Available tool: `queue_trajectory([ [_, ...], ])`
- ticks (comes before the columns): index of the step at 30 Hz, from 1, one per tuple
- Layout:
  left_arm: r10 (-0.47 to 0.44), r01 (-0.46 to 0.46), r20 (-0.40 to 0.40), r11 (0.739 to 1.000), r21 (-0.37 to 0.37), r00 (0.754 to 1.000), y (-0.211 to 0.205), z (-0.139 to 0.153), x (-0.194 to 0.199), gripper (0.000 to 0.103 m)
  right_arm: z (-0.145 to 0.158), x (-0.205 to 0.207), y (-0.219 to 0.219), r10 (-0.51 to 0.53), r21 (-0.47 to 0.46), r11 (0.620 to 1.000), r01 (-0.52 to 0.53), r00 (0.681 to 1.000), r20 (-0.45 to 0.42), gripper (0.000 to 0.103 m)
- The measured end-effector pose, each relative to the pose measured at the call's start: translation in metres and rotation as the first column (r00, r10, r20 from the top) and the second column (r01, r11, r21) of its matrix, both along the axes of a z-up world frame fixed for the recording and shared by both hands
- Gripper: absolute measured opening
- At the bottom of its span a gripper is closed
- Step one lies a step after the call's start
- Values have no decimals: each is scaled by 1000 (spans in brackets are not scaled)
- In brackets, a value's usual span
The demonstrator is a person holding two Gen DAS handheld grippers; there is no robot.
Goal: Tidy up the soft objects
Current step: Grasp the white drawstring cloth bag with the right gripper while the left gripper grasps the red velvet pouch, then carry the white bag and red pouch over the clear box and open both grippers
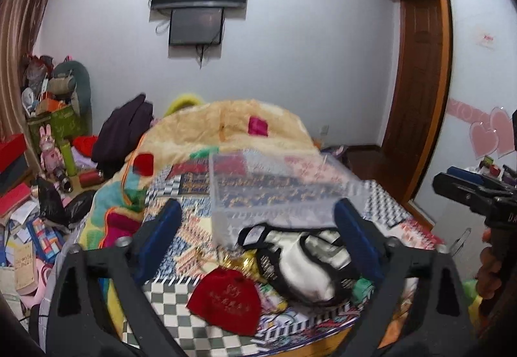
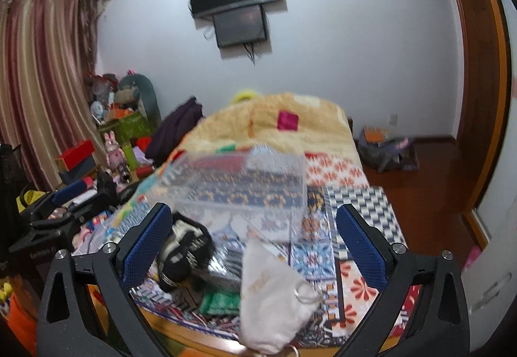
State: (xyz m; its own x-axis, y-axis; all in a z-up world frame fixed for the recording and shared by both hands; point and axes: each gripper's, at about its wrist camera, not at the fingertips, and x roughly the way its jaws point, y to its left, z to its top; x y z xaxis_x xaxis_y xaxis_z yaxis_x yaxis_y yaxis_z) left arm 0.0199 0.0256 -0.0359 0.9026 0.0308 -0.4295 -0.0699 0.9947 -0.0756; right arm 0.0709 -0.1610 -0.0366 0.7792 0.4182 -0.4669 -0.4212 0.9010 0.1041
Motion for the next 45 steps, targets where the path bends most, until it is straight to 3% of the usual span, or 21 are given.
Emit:
queue_trajectory([
  [13, 60, -69, -255, 997, -29, 965, 39, -82, 23, 76, -63, 8, -12, -5, -76, 997, -15, 967, -255, 83],
  [19, 60, -80, -279, 995, -59, 958, 49, -95, 24, 66, -83, 15, -19, -12, -75, 997, -15, 942, -335, 58],
  [22, 40, -61, -279, 996, -68, 959, 47, -97, 24, 54, -85, 18, -22, -3, -54, 998, -18, 933, -360, 43],
  [24, 17, -41, -281, 996, -79, 959, 46, -99, 26, 39, -86, 19, -23, 14, -37, 999, -30, 927, -374, 25],
  [25, 6, -32, -283, 996, -87, 959, 45, -99, 26, 36, -87, 19, -22, 22, -29, 999, -36, 925, -379, 22],
  [27, -16, -13, -281, 995, -100, 959, 44, -98, 26, 25, -86, 17, -21, 34, -17, 999, -44, 926, -375, 14],
  [33, -40, 10, -271, 994, -111, 962, 41, -92, 25, 13, -74, 11, -17, 55, 3, 998, -57, 941, -335, 9],
  [45, -47, 25, -137, 988, -153, 989, 47, -44, 10, 11, -24, 13, -16, 63, 63, 997, -51, 980, -189, 9],
])
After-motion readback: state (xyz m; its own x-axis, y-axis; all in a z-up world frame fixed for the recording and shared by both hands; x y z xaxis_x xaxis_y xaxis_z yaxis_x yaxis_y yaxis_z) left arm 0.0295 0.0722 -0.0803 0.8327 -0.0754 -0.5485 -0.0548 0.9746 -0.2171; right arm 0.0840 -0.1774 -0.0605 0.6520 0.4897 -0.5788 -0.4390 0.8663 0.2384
